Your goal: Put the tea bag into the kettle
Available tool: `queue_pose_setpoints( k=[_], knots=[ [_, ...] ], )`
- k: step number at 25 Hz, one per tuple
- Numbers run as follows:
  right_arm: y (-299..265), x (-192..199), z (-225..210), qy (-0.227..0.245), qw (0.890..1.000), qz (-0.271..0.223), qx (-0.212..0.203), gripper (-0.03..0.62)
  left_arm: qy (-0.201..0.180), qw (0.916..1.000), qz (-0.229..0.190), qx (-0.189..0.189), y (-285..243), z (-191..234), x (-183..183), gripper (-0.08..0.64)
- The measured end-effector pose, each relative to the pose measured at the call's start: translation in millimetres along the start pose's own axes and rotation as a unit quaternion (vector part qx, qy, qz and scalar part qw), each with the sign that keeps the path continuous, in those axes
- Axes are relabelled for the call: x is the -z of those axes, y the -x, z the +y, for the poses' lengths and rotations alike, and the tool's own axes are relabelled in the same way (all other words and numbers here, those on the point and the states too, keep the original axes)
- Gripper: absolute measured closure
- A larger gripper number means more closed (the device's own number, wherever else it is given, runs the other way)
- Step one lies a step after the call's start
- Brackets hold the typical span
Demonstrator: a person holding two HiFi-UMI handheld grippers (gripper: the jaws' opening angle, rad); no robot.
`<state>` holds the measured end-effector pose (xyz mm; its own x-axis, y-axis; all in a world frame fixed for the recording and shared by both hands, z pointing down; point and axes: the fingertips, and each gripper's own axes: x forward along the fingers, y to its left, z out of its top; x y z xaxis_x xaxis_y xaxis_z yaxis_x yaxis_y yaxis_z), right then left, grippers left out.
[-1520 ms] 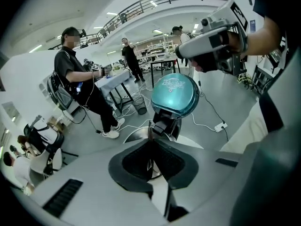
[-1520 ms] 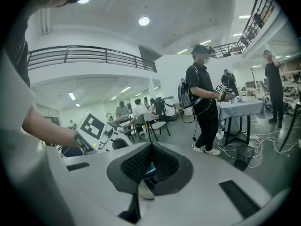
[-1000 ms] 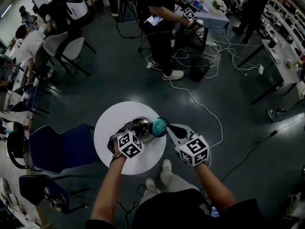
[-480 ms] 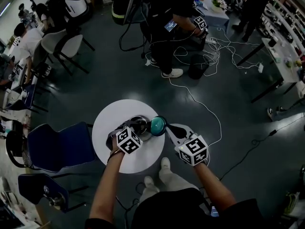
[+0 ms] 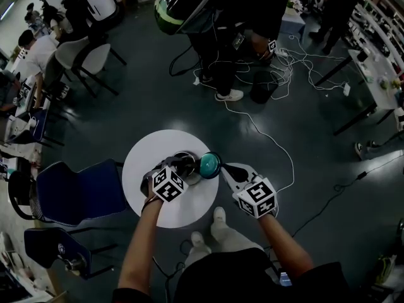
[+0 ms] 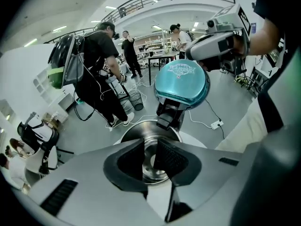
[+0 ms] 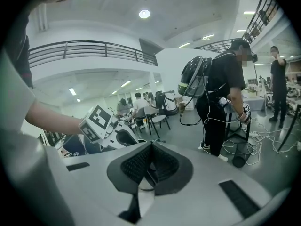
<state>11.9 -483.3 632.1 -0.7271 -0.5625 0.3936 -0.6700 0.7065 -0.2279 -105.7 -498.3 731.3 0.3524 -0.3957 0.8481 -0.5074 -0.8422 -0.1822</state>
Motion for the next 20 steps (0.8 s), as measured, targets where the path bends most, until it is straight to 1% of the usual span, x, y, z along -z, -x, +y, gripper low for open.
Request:
queue_pose_setpoints(
  k=[3,6,10,13,17,20],
  knots=[
    [3.8,-3.4,-2.5,0.002,1.000,-0.002,0.001,0.575,-0.001,1.0000,0.000,-0.001,2.2,-2.9,-3.5,0.465],
    [5.9,-6.7,4.2,0.005,1.000,-0.004,0.002,0.575,0.003,1.0000,-0.007,-0.002,11.9,-5.0,-3.0,0.465],
    [8.9,-10.9,16.7,0.008,1.000,-0.008,0.003,0.575,0.018,0.9993,-0.032,-0.011,32.6,-7.3,-6.7,0.466],
    [10.9,-14.4,26.4,0.011,1.000,-0.013,0.003,0.575,0.026,0.9980,-0.054,-0.020,49.4,-10.4,-9.5,0.495],
    [15.9,-19.1,44.3,0.019,1.000,-0.020,0.003,0.575,0.042,0.9949,-0.086,-0.033,76.6,-18.7,-10.4,0.517],
    [20.9,-24.2,61.3,0.024,0.999,-0.025,0.002,0.575,0.037,0.9930,-0.102,-0.045,99.1,-26.4,-8.6,0.529]
  ],
)
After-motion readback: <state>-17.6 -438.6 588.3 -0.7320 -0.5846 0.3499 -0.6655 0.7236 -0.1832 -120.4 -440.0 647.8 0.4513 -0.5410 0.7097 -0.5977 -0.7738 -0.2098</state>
